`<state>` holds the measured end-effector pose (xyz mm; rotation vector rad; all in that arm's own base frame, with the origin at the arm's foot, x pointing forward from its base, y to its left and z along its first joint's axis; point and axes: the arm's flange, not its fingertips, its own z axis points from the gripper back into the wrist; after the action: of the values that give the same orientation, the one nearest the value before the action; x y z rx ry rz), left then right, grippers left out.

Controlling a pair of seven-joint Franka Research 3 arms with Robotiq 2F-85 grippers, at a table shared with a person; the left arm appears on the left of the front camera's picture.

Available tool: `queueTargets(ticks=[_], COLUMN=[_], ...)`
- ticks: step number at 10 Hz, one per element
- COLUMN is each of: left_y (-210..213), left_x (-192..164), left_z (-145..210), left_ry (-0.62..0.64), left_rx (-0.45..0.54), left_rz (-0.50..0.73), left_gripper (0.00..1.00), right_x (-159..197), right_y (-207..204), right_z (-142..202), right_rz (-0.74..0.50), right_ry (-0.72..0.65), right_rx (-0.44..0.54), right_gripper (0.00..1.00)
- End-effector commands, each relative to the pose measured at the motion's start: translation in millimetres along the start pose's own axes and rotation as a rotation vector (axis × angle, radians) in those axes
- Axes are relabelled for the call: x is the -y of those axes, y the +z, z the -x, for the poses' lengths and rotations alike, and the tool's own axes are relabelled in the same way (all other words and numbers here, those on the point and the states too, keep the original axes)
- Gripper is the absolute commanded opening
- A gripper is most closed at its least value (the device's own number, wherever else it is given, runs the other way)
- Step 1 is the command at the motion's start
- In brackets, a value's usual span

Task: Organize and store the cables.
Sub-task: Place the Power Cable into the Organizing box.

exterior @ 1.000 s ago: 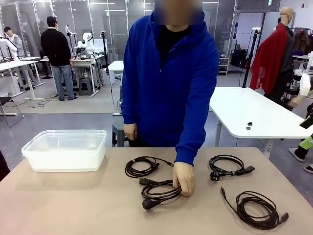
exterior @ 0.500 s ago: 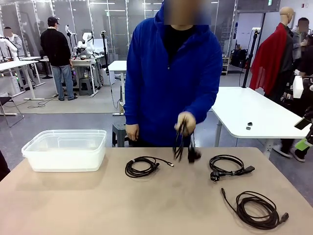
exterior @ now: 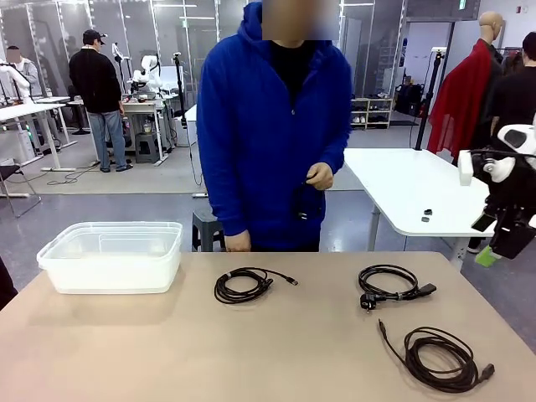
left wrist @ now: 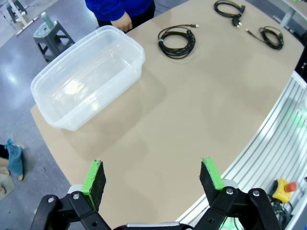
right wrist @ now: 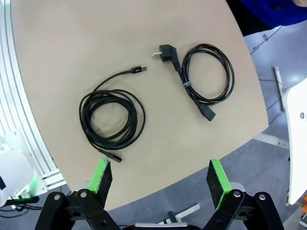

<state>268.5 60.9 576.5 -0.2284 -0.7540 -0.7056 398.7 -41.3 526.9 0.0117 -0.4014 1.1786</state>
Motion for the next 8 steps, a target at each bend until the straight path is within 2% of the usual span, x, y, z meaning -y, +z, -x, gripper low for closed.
queueTargets(ticks=[1,4,8], left_y=[0.7,0.7,0.7], left_x=[-0.2,-0.2,-0.2], left_z=[0.4,0.4,0.4], left_ry=[-0.002,-0.002,-0.002], left_rx=[0.001,0.001,0.001], left_rz=[0.000,0.000,0.000], left_gripper=[1.00,1.00,1.00], right_x=[16.3,24.5,28.7], right_y=[-11.0,-44.6,-58.0], right_z=[-7.3,-19.4,-27.1], right_rz=[-0.015,-0.071,-0.074], right_ry=[0.057,0.086,0.080], right_rx=[-0.024,-0.054,-0.039], right_gripper=[1.00,1.00,1.00])
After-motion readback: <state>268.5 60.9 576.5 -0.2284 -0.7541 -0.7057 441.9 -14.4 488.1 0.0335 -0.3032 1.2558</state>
